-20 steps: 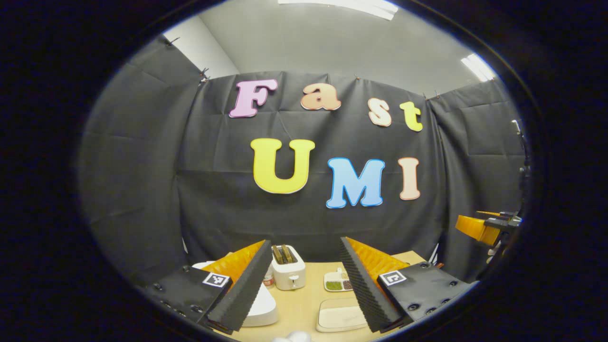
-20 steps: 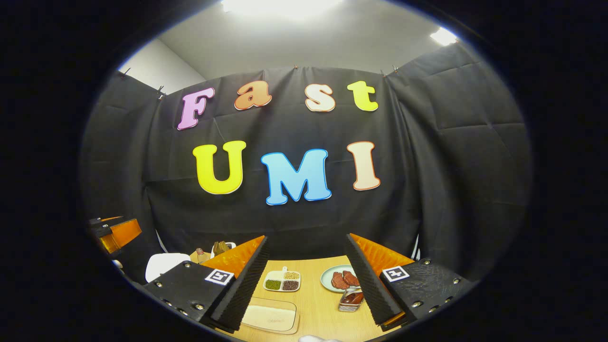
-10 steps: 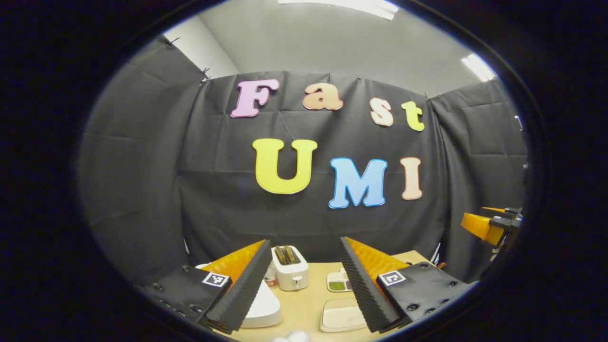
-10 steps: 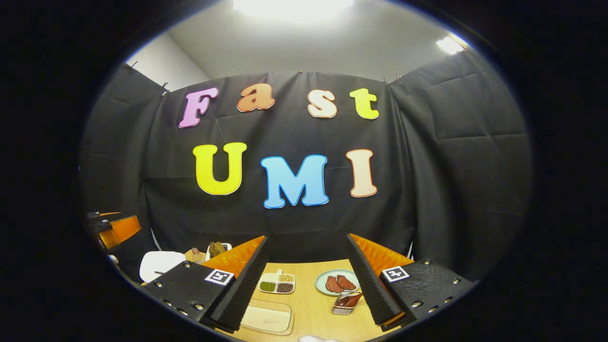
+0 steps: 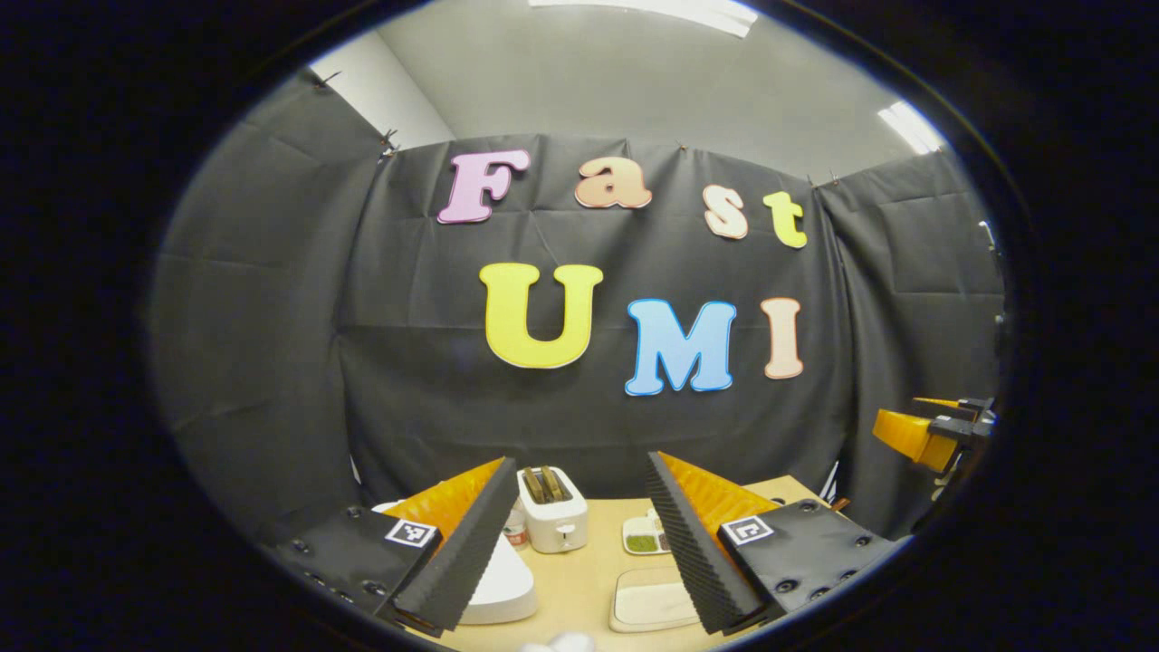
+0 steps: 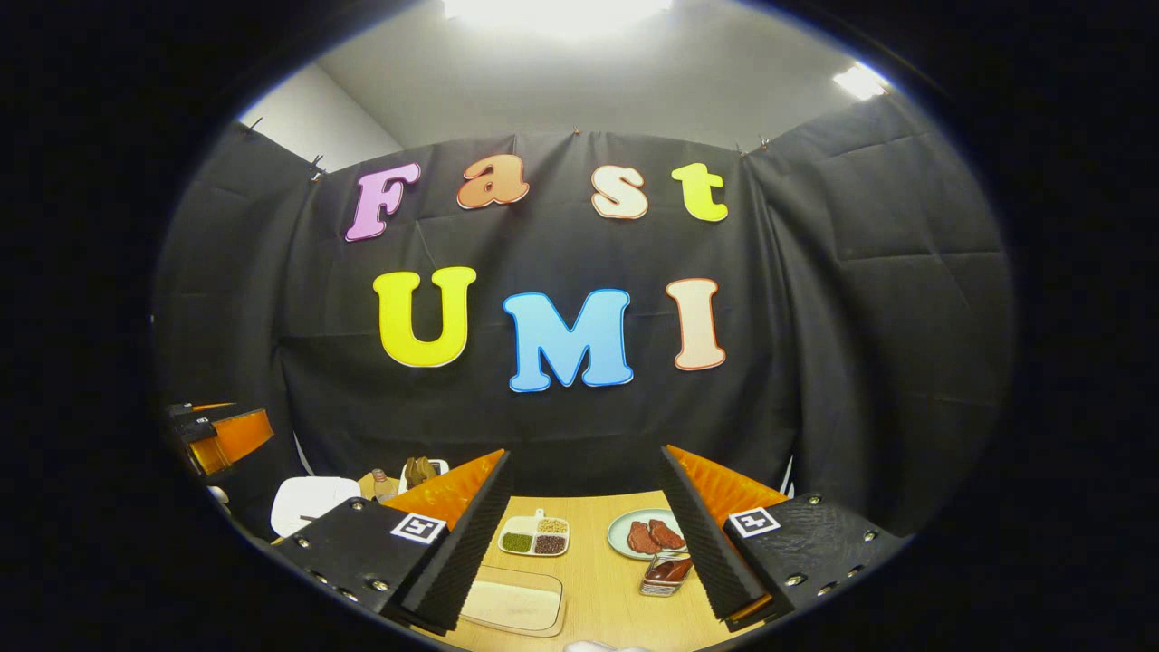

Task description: Close the left gripper, press the button to open the rice cooker; take a wooden spoon from the chopstick holder with the right hand, scoop a spoonful of rice and pour it into the rice cooker, then put the wooden spoon back into the chopstick holder.

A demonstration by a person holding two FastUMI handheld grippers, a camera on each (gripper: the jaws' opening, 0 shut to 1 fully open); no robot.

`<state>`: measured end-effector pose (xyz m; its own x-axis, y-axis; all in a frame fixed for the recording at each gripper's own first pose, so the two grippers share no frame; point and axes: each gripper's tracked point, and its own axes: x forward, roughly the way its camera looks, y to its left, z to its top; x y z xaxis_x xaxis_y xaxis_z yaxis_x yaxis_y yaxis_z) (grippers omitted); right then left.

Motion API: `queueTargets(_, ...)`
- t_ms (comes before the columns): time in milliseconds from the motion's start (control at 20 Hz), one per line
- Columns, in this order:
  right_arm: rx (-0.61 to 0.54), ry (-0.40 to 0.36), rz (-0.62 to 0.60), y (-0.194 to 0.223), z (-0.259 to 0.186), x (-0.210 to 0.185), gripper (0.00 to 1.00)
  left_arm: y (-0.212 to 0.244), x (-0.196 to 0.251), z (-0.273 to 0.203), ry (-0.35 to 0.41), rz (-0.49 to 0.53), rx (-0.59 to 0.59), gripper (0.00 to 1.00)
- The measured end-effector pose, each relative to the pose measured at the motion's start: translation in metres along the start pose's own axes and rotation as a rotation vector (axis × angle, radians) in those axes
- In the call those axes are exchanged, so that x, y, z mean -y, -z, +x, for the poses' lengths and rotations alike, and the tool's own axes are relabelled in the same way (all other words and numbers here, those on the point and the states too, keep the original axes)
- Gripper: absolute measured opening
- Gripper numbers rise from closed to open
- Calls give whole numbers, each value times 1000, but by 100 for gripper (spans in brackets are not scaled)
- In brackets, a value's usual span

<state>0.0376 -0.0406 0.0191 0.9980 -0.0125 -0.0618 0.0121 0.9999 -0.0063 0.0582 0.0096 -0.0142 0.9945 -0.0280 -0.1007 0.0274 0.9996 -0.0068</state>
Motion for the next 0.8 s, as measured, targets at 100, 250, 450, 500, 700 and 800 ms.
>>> queueTargets(100,-1,-3,10,-1,2,-1,98,0,0,1,-4,-2,2,98)
queueTargets(250,0,-5,16,-1,2,0,98,-1,0,-1,-11,-1,1,98)
queueTargets(450,-5,-11,4,0,2,-1,98,-1,0,-1,-13,-5,-2,99)
queueTargets(500,-6,-12,6,1,2,-2,98,1,0,-1,-15,-3,-2,98)
queueTargets(700,-9,-14,9,1,3,-1,98,4,1,1,-17,-8,-12,98)
queueTargets(800,-11,-16,9,2,4,-2,98,4,-1,0,-21,-6,-13,98)
